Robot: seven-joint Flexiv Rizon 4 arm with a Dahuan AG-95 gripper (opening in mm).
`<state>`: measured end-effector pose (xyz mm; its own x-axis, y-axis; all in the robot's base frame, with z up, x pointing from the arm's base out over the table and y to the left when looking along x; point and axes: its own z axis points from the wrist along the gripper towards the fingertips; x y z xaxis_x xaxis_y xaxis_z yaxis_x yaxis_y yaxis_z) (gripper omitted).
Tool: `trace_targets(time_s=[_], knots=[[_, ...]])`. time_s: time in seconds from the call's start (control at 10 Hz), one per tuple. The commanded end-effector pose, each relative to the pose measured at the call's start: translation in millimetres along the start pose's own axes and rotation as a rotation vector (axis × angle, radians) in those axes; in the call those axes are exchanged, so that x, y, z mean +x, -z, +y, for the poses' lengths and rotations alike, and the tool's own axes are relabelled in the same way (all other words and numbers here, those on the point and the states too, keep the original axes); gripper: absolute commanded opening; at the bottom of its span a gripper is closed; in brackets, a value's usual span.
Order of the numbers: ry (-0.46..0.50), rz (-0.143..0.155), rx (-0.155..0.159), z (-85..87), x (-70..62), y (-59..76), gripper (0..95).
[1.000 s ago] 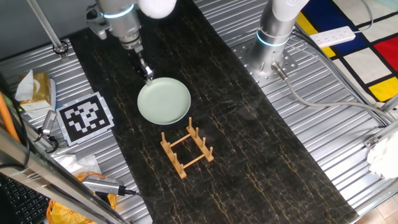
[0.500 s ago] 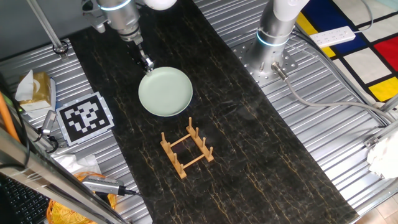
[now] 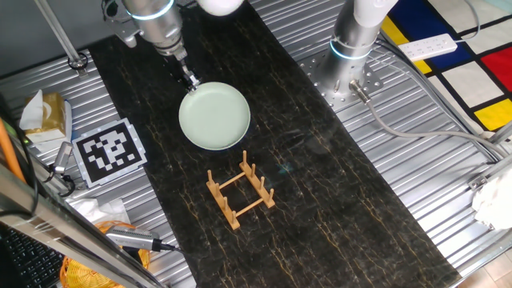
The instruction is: Put the dish on the dish rack
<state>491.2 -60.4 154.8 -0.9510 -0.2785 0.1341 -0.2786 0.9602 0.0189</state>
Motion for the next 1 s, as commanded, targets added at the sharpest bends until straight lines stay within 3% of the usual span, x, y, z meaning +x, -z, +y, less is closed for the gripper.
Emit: trace_targets(time_s=[0.1, 0.6, 0.9, 1.0], knots=[[0.011, 0.032, 0.067, 12.5, 5.8, 16.1, 0.0], [0.039, 0.067, 0.082, 17.0, 7.0, 56.4, 0.0], [0.031, 0.122, 0.102, 28.3, -9.6, 75.5, 0.0], [0.029, 0.125, 0.105, 31.3, -12.7, 78.0, 0.0]])
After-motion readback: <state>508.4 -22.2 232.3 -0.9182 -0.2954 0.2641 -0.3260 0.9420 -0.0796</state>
